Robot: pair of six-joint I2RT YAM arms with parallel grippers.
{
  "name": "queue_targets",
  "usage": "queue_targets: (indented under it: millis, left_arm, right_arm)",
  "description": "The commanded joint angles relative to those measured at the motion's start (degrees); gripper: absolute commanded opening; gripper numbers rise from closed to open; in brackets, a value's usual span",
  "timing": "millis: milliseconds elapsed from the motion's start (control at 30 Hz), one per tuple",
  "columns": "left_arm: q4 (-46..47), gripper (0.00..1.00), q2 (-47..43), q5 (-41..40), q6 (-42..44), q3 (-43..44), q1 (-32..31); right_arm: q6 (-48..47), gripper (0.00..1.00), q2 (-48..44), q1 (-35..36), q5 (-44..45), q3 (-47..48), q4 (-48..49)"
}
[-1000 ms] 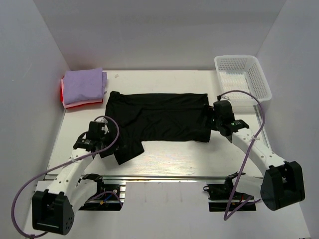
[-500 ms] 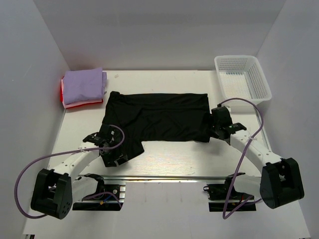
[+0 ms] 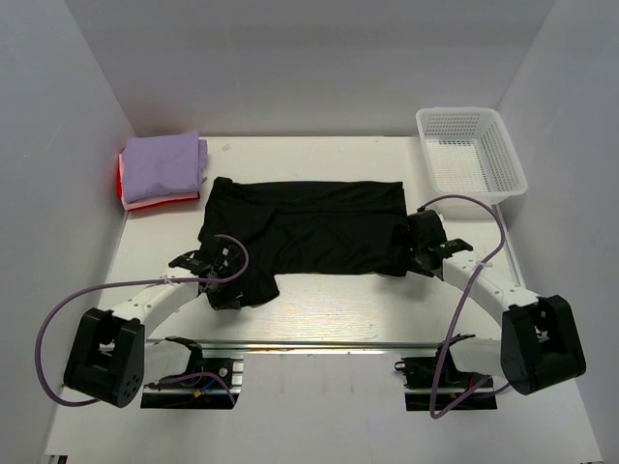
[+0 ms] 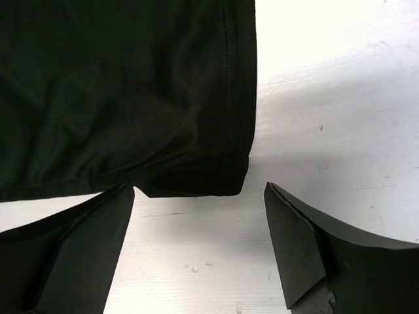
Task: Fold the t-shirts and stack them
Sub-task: Grap the side of the flattened tshirt closest away from the robot with both arms
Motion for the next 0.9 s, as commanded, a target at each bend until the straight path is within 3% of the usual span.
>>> queue_targets:
  millis: [0,233,267,300,400,500,533,633,867]
  left_arm:
    - [3.8,0.0,0.0,0.9,2.9,2.0,-0.4]
    - [3.3,0.0,-3.3,0.4,4.0,5.0,-0.9]
    - [3.3,0.0,-4.3,0.4,4.0,5.0,-0.9]
    - [3.3,0.0,-4.8,0.4,4.0,5.0,-0.9]
    - [3.8,0.0,-6.2,0.4,4.5,6.0,-0.9]
    - [5.1,0.0,-6.2,0.9,5.0,6.5,-0.9]
    - [6.3,0.0,-6.2,1.6,5.0,7.2,-0.9]
    - [7.9,0.0,-6.2,2.1,6.1,9.4,-0.9]
    - [11.3,0.0,-2.6,2.6,7.9,16.6,-0.4]
  right_arm:
    - [0.0,0.84,1.3,-0.2,-1.3,-0.6,2.5]
    - [1.4,0.76,7.4,-0.4,0.5,-0.8,5.4]
    - [2.1,0.74,8.9,-0.3,0.9,-0.6,5.5]
    - [2.2,0.63,9.5,-0.2,1.0,-0.6,5.2]
    - [3.5,0.57,10.3,-0.2,0.7,-0.7,5.5]
    - [3.6,0.34,9.6,-0.3,1.3,-0.6,5.3]
    - [3.6,0.2,9.1,-0.3,1.4,-0.5,5.5]
    - [3.5,0.0,8.2,-0.4,1.6,0.1,5.3]
    - [1.2,0.0,10.2,-0.3,0.6,5.2,2.6]
